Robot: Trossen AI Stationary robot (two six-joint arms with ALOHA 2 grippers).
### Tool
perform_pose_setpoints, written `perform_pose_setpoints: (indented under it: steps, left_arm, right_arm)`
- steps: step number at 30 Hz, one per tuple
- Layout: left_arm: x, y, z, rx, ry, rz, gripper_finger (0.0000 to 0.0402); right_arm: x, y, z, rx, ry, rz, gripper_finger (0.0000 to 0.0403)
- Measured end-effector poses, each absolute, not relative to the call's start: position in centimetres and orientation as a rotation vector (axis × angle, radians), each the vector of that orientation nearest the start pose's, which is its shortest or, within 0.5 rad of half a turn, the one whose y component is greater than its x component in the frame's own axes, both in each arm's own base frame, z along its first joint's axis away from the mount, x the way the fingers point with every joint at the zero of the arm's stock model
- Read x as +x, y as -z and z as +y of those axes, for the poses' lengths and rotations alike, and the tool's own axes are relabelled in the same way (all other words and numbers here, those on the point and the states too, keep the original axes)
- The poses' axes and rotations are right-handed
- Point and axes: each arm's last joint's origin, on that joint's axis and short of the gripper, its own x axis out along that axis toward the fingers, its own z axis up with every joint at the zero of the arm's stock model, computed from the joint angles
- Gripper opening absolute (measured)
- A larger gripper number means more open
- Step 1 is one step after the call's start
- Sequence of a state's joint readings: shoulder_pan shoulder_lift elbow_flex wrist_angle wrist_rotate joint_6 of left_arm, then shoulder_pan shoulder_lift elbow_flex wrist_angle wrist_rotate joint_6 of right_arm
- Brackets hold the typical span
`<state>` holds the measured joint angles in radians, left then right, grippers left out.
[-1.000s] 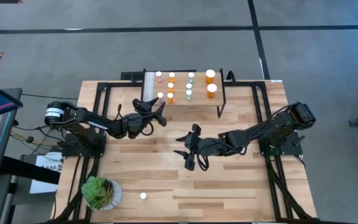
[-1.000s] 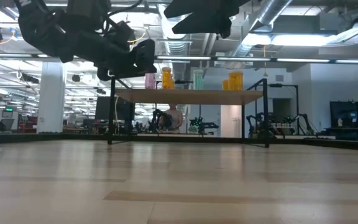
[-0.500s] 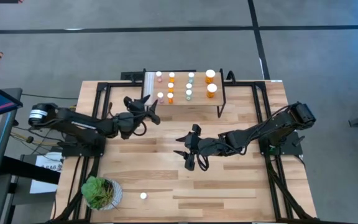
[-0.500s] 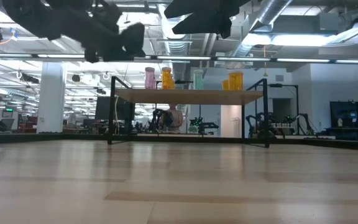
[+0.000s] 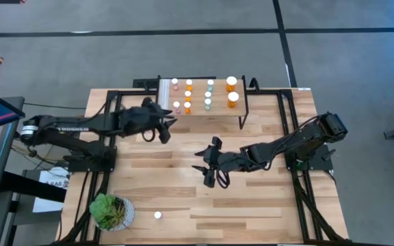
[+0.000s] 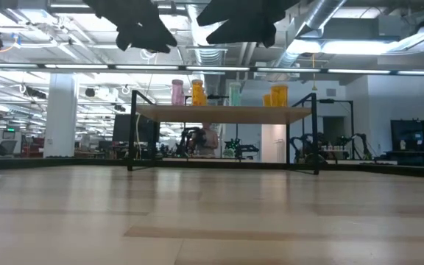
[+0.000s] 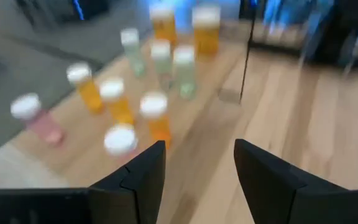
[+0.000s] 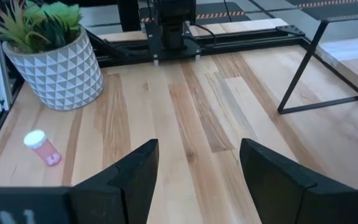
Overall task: Pick and place medicine bottles onto shelf by color
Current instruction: Put the top small pink pill bottle on the shelf aligned with the other small pink pill bottle
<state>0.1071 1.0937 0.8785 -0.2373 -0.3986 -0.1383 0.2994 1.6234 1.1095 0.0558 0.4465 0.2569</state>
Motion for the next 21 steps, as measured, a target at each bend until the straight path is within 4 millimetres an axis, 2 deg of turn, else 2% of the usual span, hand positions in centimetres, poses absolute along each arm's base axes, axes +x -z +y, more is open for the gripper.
perform_pose_setpoints:
  steps: [6,11,21]
  left_arm:
    - [24.7,-30.5,5.6,0.002,-0.563,0.666,0.0179]
    - [25.4,-30.1,6.7,0.053,-0.559,0.695,0.0179]
    - [25.2,-30.0,9.1,0.002,-0.567,0.675,0.0179]
  right_arm:
    - [34.6,-25.6,10.3,0.076,0.175,0.416,0.0249]
    - [34.3,-25.5,10.8,0.065,0.162,0.434,0.0249]
    - [34.2,-25.4,11.0,0.060,0.158,0.445,0.0249]
